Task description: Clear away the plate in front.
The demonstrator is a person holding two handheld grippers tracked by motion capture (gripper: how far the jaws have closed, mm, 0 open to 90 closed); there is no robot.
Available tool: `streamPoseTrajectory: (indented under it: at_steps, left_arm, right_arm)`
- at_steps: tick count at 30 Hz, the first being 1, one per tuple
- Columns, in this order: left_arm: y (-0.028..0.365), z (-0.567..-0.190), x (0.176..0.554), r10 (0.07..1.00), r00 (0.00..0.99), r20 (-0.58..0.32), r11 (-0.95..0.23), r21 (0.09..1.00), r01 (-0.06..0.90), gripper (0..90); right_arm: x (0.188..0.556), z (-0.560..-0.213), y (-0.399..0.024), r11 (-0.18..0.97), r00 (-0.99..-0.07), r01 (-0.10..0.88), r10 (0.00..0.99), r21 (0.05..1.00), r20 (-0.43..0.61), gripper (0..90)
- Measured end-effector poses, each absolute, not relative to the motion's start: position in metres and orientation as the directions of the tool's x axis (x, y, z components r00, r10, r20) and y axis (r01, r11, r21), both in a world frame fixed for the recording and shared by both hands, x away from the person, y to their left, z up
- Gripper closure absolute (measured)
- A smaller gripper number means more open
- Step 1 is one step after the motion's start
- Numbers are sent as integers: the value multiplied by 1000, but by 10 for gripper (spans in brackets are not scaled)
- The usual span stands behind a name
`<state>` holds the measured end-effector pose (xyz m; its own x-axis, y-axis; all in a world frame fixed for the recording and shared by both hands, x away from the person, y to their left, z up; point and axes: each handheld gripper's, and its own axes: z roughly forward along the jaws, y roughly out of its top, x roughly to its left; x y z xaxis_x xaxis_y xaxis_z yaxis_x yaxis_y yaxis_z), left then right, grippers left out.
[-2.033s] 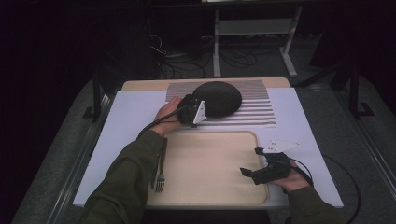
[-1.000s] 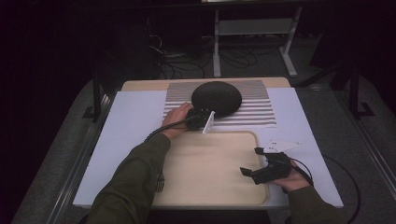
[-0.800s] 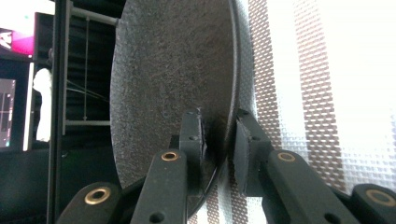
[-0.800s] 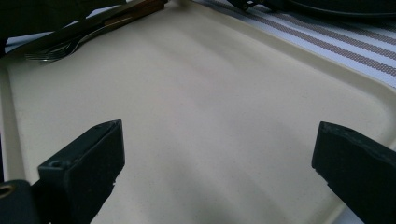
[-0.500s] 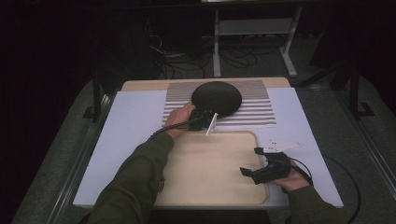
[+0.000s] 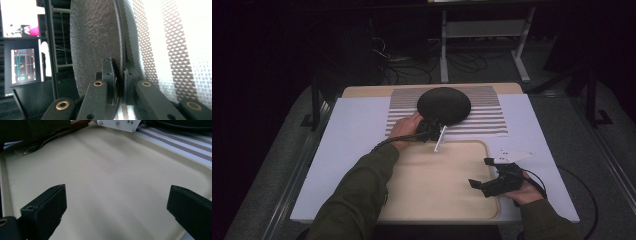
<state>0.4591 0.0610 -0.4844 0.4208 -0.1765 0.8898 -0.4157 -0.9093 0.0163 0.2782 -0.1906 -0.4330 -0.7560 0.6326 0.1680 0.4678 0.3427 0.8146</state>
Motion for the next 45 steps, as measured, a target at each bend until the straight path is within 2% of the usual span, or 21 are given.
streamPoseTrajectory:
  at_steps: [10, 20, 26, 37, 45]
  left_arm:
    - [58, -483, 457, -165, 402, 901, -913, 15, -408, 868]
    - [56, -472, 453, -162, 438, 884, -928, 15, -372, 870]
    - [62, -464, 444, -164, 427, 889, -933, -1, -359, 869]
    - [86, -444, 405, -170, 377, 911, -924, -15, -381, 869]
    - [106, -430, 350, -154, 353, 923, -916, 1, -401, 869]
  right_arm:
    - [278, -433, -191, 341, -755, 466, 634, 816, 167, 25]
    - [279, -433, -192, 340, -754, 467, 636, 817, 166, 25]
    - [279, -433, -193, 338, -752, 467, 637, 817, 167, 25]
    - [279, -433, -192, 339, -750, 467, 640, 817, 164, 25]
    - [279, -433, -192, 341, -749, 468, 643, 815, 160, 25]
